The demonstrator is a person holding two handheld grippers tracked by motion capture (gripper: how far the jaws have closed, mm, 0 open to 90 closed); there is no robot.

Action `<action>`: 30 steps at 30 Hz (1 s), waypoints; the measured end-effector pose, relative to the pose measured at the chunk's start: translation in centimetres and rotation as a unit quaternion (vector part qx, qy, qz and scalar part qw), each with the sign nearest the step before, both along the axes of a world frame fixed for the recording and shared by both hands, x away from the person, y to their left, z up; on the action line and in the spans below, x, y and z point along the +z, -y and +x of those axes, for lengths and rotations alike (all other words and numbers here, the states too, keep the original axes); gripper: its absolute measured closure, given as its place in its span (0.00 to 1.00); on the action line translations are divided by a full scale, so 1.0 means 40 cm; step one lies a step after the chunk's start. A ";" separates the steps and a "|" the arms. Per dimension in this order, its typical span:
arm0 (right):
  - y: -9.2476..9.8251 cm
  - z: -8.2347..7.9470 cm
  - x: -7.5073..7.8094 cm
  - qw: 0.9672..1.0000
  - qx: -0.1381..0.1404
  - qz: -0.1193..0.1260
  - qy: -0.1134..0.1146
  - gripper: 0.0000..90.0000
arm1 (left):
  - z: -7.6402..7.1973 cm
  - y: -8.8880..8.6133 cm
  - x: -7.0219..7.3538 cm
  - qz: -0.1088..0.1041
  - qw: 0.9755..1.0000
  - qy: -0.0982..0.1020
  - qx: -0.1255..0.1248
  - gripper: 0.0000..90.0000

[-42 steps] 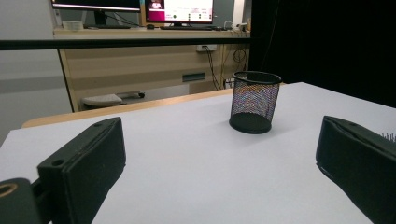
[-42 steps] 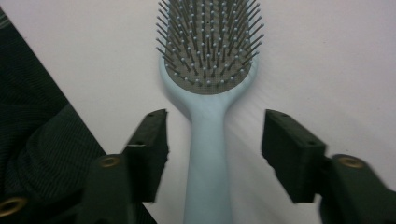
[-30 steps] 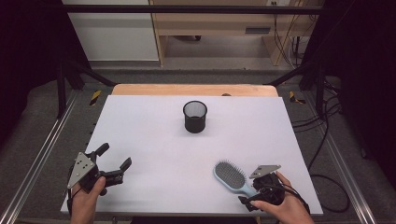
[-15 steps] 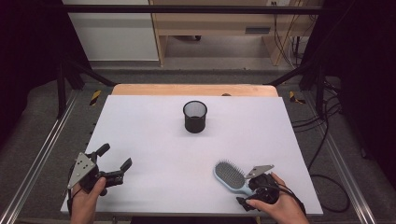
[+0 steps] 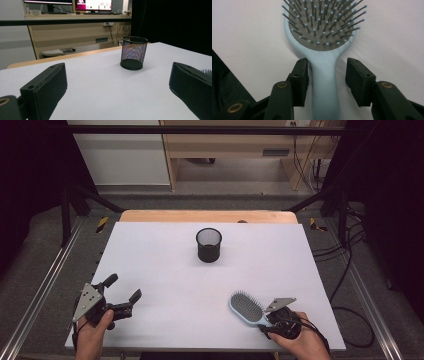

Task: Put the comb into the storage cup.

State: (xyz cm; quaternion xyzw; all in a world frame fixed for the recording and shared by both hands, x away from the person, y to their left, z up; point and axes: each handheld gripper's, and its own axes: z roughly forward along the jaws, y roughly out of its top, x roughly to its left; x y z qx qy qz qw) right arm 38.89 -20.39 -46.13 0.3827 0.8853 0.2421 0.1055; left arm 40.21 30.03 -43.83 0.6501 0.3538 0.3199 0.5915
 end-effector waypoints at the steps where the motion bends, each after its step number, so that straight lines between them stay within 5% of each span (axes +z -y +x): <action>1: -0.002 -0.001 0.000 1.000 0.001 0.000 0.001 0.63 | 0.000 0.001 0.000 0.001 1.000 0.000 0.000 0.02; 17: 0.002 -0.002 -0.002 1.000 0.011 0.009 0.007 0.77 | -0.002 -0.008 0.004 -0.002 1.000 0.006 0.017 0.02; 23: -0.008 0.003 0.007 0.999 0.021 0.025 0.034 0.77 | -0.002 -0.006 0.004 0.003 1.000 0.003 0.024 0.02; 30: -0.037 0.054 0.032 0.995 0.020 0.048 0.084 0.77 | -0.002 -0.004 0.011 -0.008 0.999 0.002 0.032 0.01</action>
